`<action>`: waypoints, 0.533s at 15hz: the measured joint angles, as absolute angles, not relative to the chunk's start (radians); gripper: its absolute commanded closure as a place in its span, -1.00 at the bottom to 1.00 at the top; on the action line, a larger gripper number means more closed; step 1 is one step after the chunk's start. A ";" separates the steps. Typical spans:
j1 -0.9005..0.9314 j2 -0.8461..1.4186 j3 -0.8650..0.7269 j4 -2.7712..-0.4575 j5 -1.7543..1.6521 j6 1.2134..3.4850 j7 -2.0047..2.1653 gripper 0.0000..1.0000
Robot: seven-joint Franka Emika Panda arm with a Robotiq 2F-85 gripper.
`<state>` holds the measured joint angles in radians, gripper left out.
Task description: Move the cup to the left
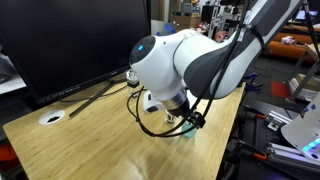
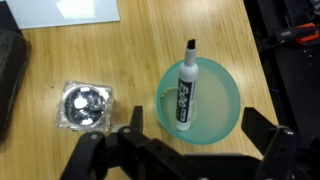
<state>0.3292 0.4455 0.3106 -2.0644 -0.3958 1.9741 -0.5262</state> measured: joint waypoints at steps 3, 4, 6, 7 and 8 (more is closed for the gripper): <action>0.329 0.410 0.322 -2.061 -0.395 1.972 -0.526 -1.00; 0.330 0.391 0.329 -2.061 -0.393 1.971 -0.526 -1.00; 0.330 0.346 0.347 -2.063 -0.371 1.969 -0.527 -1.00; 0.330 0.325 0.355 -2.066 -0.362 1.966 -0.528 -1.00; 0.330 0.312 0.359 -2.072 -0.359 1.965 -0.528 -1.00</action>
